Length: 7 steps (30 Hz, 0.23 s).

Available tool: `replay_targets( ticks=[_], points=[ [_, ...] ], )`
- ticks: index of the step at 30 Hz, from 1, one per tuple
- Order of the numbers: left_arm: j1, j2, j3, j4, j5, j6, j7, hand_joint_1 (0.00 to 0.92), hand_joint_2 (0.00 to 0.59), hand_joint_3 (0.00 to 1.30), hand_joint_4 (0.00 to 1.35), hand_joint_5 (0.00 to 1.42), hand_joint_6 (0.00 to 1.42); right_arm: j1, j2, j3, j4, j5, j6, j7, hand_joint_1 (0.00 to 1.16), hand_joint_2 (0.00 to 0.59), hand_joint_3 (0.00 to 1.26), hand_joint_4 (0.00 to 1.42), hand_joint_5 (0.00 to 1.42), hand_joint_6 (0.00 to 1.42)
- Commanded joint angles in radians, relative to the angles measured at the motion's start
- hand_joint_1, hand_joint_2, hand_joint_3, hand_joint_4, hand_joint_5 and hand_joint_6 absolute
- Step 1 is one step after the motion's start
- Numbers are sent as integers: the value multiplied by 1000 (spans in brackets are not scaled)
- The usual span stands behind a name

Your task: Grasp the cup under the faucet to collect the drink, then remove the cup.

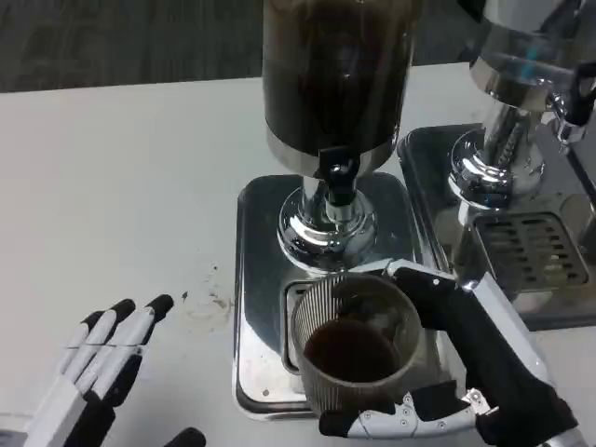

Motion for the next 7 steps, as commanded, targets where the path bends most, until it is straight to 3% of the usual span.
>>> replay_targets(
  ticks=[1, 7],
  points=[
    [15, -4, 3, -10, 4, 7, -9, 0, 187, 10, 0, 0, 0, -4, 2, -4, -40, 27, -35, 1, 1028, 87, 711, 827, 858, 928],
    [24, -7, 5, -19, 1, 12, -15, 0, 186, 14, 0, 0, 0, 0, 5, -3, -42, 29, -34, 2, 1031, 86, 712, 827, 858, 928]
  ],
)
